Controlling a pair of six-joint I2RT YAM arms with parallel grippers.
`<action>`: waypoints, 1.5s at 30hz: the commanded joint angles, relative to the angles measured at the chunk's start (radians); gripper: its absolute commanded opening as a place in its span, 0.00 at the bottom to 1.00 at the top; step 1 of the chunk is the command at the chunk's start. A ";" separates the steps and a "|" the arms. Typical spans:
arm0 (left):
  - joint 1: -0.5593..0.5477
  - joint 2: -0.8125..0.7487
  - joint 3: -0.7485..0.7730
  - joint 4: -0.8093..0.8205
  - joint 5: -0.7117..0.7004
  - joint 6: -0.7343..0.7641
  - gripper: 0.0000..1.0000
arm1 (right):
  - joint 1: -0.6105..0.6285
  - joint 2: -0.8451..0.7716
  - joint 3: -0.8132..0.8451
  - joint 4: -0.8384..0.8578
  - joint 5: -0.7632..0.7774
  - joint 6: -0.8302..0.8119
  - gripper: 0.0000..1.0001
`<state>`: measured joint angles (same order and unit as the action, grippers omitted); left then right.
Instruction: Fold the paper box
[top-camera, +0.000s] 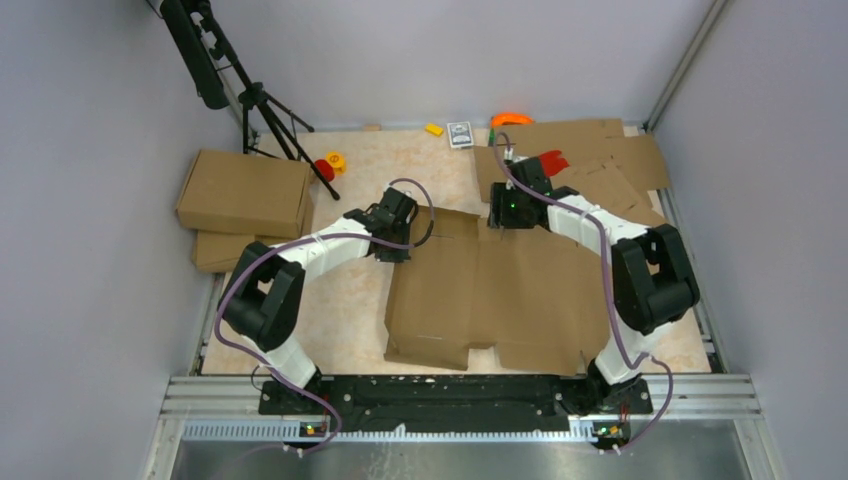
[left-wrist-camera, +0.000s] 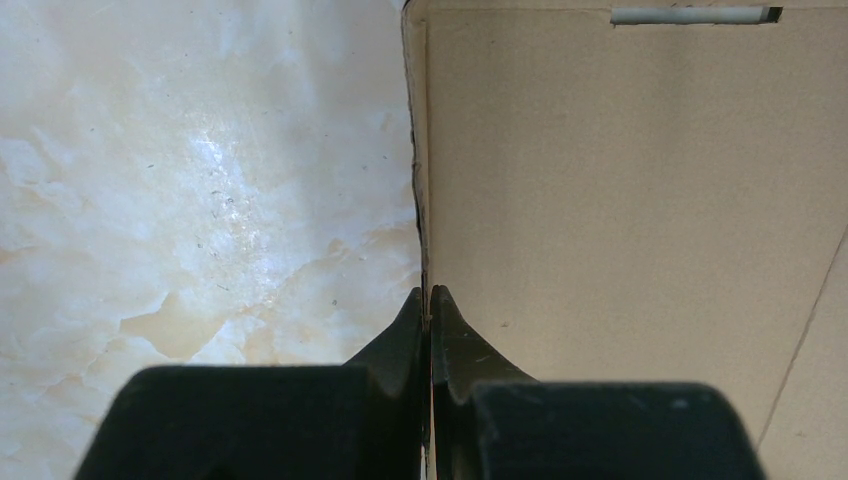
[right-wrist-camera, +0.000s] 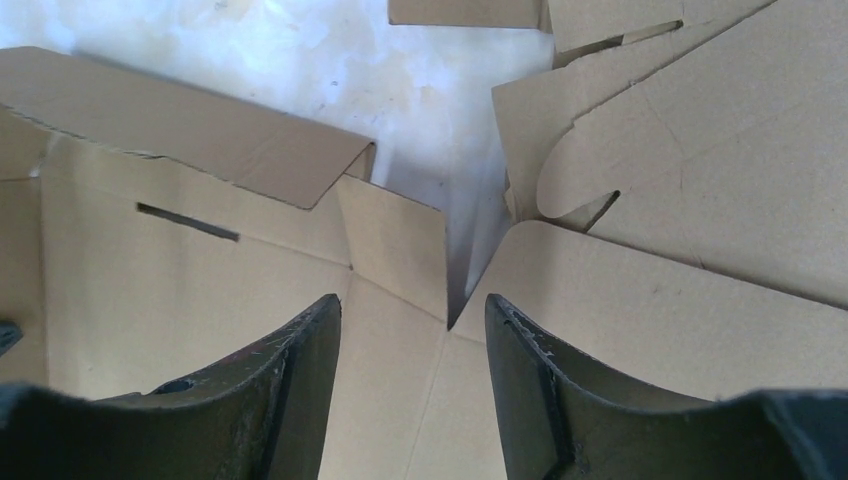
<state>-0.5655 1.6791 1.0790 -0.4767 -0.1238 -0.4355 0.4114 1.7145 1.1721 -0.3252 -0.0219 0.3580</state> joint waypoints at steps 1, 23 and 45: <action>-0.006 -0.014 0.034 -0.001 0.006 -0.006 0.00 | 0.000 0.044 0.043 0.034 0.043 -0.050 0.53; -0.006 -0.008 0.042 -0.003 0.013 -0.003 0.00 | 0.000 0.109 0.058 0.089 -0.343 -0.303 0.09; -0.012 0.019 0.044 0.022 0.119 0.028 0.00 | 0.210 0.160 0.268 -0.137 -0.013 -0.504 0.00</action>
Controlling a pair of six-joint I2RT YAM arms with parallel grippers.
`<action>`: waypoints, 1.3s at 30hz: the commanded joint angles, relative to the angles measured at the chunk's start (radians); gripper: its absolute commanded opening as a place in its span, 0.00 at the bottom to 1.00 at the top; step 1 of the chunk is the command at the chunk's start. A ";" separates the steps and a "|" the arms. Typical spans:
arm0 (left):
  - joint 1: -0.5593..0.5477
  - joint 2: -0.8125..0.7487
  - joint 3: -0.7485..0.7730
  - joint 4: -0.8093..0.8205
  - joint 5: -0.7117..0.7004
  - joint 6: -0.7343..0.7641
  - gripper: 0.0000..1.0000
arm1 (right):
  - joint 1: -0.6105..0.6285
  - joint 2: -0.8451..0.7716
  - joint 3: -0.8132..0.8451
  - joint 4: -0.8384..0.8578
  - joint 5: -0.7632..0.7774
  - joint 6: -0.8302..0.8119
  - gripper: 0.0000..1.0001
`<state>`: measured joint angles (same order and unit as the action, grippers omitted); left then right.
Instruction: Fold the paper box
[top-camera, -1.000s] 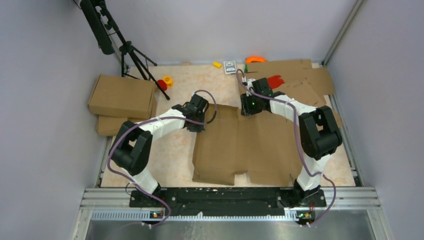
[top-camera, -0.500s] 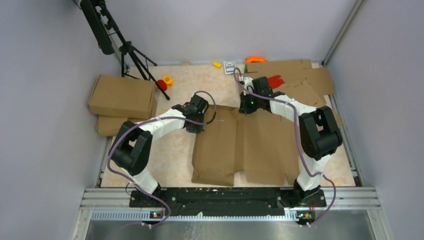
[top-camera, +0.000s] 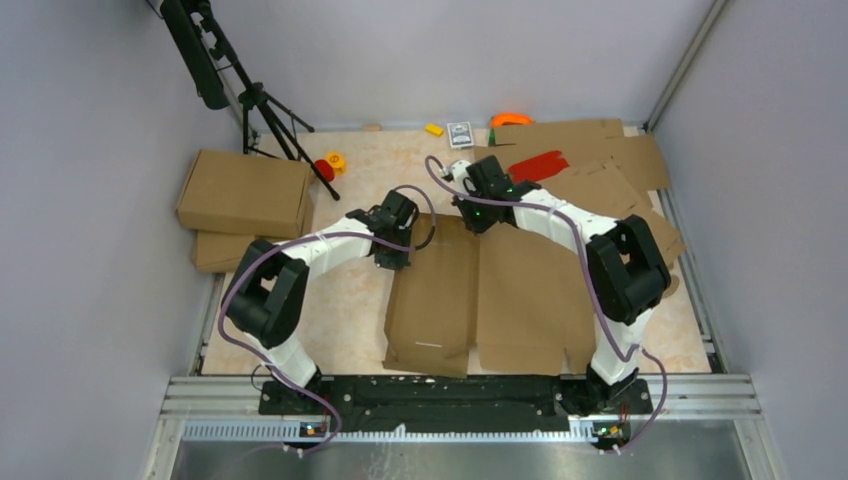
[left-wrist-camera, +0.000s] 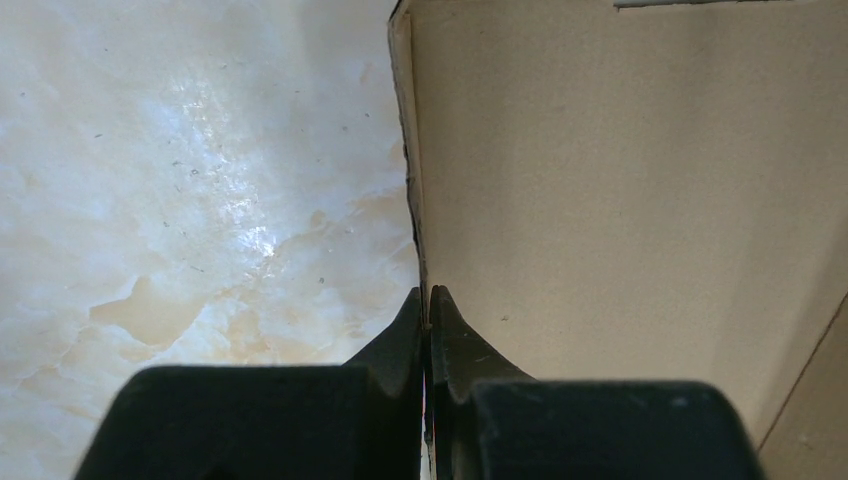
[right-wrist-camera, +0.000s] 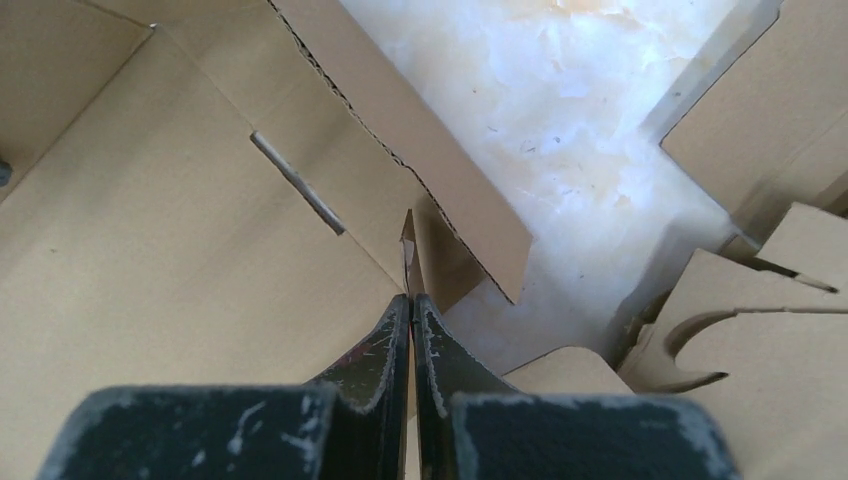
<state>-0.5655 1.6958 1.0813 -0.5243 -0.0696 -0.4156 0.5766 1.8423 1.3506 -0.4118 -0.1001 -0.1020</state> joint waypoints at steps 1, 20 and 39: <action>-0.016 0.002 0.043 0.071 0.065 0.019 0.00 | 0.048 0.043 0.105 -0.064 0.068 -0.054 0.00; -0.037 -0.022 0.006 0.081 0.079 0.066 0.00 | 0.058 0.053 0.124 -0.223 -0.141 -0.234 0.00; -0.030 -0.031 0.000 0.101 0.134 0.077 0.01 | 0.071 0.041 0.090 -0.201 -0.131 -0.267 0.00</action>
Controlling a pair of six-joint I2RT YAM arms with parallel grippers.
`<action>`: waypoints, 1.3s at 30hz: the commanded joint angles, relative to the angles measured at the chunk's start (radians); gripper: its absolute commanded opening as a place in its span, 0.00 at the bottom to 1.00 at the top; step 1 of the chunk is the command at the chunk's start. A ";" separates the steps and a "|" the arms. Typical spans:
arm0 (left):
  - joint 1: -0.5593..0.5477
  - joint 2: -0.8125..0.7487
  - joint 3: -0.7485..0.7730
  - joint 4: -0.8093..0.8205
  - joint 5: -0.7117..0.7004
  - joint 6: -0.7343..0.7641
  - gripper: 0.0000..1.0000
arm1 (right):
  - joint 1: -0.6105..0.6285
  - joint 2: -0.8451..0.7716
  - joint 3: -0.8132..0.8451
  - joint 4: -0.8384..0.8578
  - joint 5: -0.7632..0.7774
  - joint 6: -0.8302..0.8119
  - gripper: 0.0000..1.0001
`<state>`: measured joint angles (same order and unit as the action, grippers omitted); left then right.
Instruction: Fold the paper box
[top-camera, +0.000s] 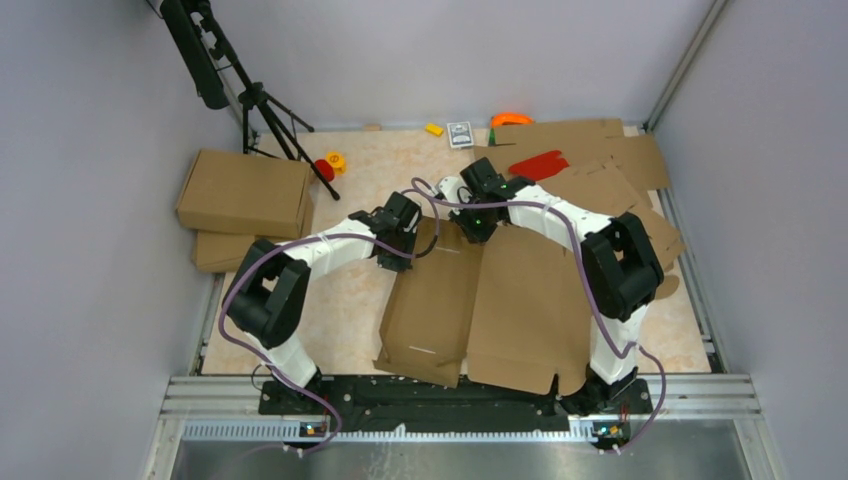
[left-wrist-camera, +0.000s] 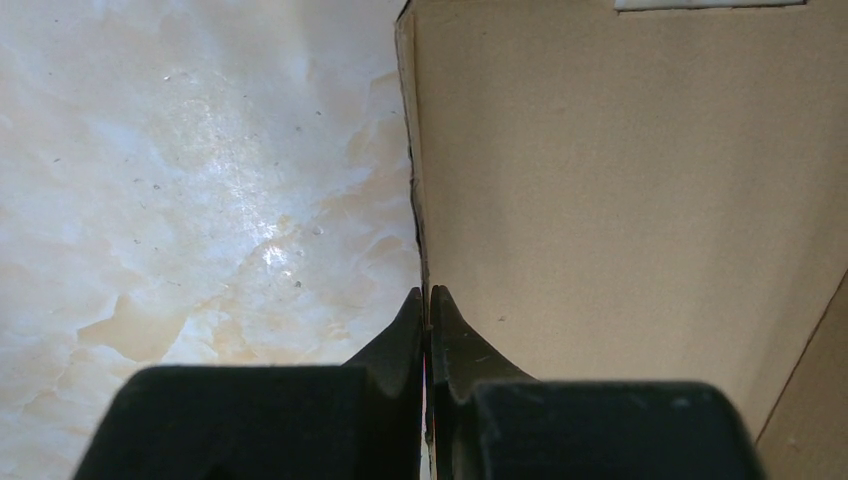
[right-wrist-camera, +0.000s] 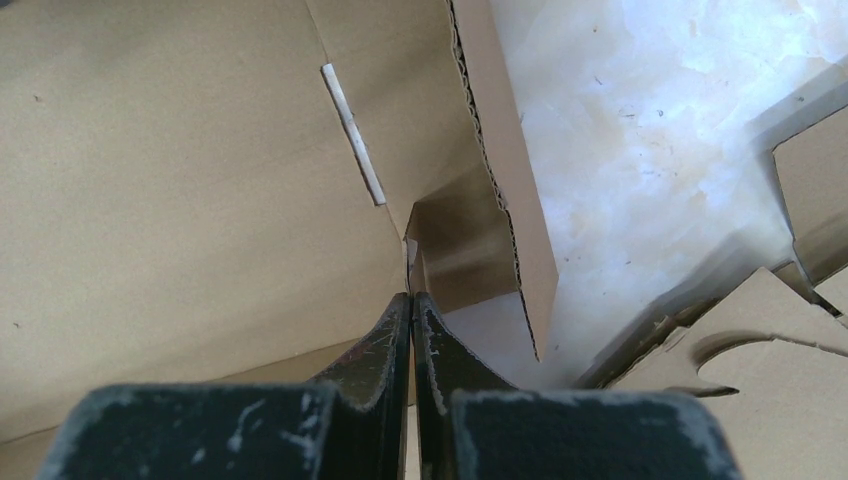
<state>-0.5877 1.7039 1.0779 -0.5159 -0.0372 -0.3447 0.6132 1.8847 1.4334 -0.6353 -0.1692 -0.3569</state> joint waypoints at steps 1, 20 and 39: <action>-0.008 -0.041 0.004 0.091 0.104 0.010 0.03 | 0.034 -0.001 0.008 0.026 -0.056 -0.009 0.01; -0.008 -0.055 0.004 0.072 0.066 0.000 0.07 | -0.002 -0.041 0.000 0.066 -0.128 0.133 0.25; -0.008 -0.043 0.018 0.062 0.074 0.001 0.06 | -0.094 -0.050 0.032 0.195 0.055 0.141 0.51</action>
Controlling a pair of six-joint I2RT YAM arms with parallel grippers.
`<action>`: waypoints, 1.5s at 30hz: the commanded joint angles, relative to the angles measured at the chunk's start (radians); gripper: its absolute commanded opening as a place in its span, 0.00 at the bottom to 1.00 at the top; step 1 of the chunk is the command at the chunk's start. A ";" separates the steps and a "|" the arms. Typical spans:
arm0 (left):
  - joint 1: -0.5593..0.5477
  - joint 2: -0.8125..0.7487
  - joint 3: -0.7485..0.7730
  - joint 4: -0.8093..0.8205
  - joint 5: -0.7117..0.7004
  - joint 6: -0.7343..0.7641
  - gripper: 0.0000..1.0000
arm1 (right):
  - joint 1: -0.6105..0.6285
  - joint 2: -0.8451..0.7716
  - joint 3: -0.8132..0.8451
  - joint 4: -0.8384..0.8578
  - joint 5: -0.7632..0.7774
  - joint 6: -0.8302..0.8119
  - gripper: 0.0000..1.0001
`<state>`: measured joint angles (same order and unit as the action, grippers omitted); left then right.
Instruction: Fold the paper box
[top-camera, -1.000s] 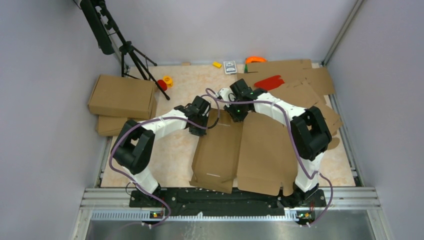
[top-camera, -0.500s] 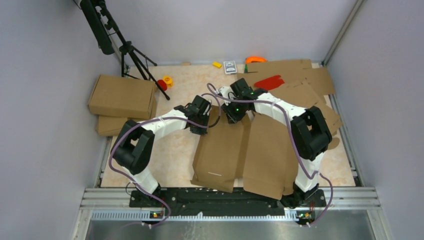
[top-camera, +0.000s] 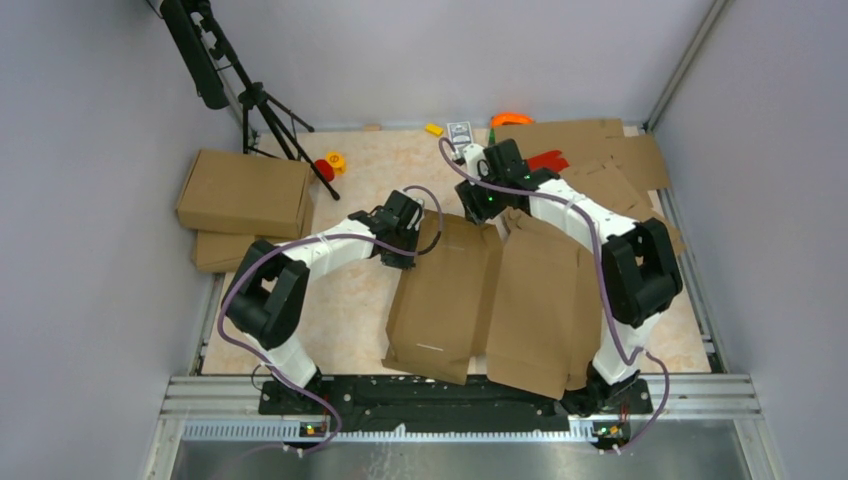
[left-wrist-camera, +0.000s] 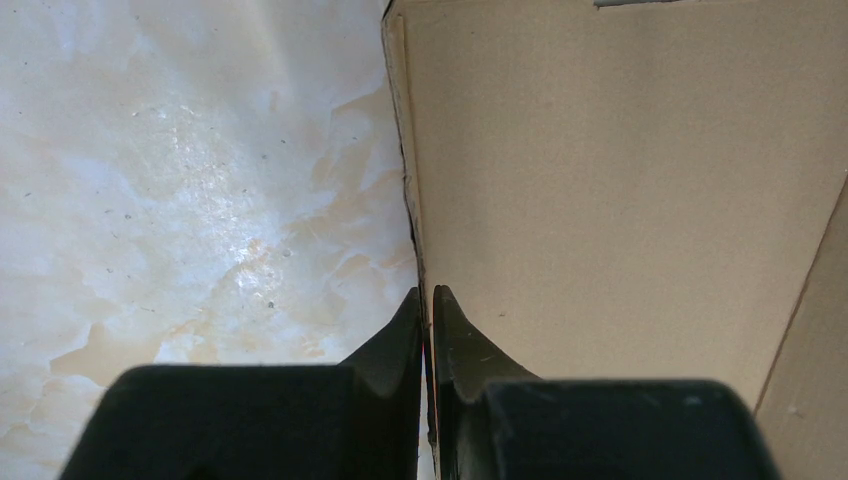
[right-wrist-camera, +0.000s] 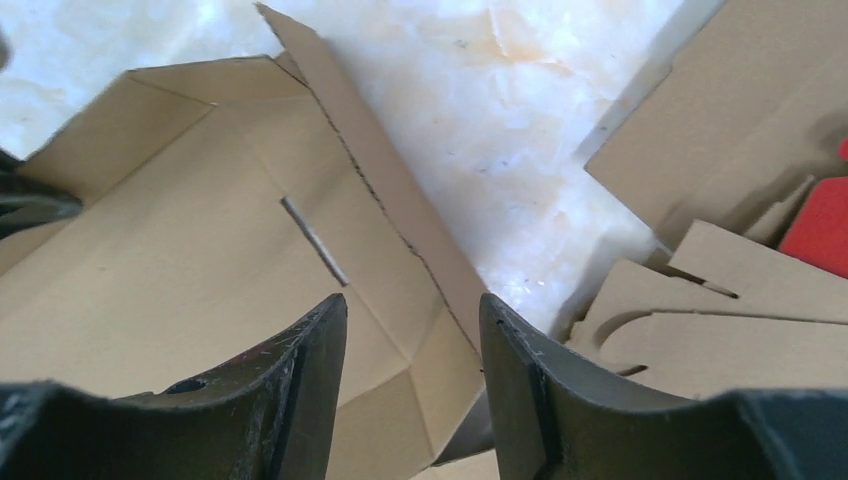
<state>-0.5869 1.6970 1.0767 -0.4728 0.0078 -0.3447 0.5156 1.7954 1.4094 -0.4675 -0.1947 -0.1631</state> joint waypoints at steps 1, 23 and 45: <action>-0.008 -0.036 0.019 0.018 0.027 0.001 0.06 | 0.003 0.053 0.060 0.026 0.086 -0.065 0.51; -0.008 -0.017 0.034 0.002 0.002 -0.014 0.05 | 0.083 0.006 -0.041 0.078 0.037 -0.115 0.00; -0.009 -0.010 0.028 0.013 0.001 -0.041 0.03 | 0.139 -0.078 -0.058 -0.034 -0.060 -0.086 0.00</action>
<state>-0.5873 1.6974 1.0771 -0.5285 -0.0162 -0.3656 0.6083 1.7832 1.3460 -0.4808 -0.1516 -0.2955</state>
